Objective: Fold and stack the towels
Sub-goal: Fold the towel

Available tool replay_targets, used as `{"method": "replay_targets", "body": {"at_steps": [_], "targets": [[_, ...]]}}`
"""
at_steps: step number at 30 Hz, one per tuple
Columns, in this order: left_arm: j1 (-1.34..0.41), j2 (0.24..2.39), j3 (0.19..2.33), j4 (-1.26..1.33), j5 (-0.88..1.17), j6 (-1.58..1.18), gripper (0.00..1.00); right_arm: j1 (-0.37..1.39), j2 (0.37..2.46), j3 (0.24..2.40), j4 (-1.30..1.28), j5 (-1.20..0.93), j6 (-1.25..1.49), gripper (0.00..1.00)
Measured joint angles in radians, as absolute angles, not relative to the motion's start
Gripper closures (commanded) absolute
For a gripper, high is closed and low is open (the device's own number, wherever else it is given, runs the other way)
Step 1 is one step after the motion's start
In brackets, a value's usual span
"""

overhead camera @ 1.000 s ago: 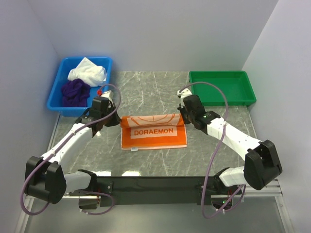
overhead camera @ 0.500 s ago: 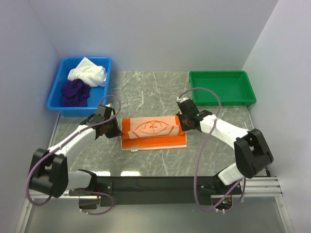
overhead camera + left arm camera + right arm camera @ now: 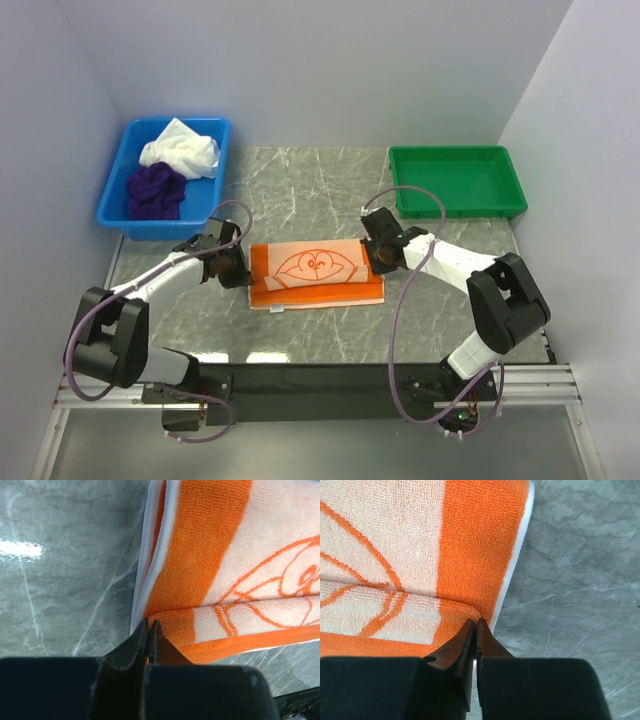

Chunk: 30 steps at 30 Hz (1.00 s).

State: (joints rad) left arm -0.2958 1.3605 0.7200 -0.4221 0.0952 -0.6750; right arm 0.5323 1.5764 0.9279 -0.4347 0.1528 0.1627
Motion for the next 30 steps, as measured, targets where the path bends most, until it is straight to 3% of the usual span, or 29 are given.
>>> {"method": "replay_targets", "body": {"at_steps": [10, 20, 30], "targets": [[-0.290, 1.500, 0.776, -0.404, 0.119, -0.686, 0.99, 0.497, 1.647, 0.957, -0.432, 0.126, 0.172, 1.00], [-0.288, 1.696, 0.984, -0.413, 0.138, -0.684, 0.99, 0.371, 1.718, 1.057, -0.441, 0.069, 0.182, 1.00], [-0.287, 1.657, 1.000, -0.437, 0.108, -0.671, 0.99, 0.366, 1.685, 1.068, -0.452, 0.073, 0.187, 1.00]]}}
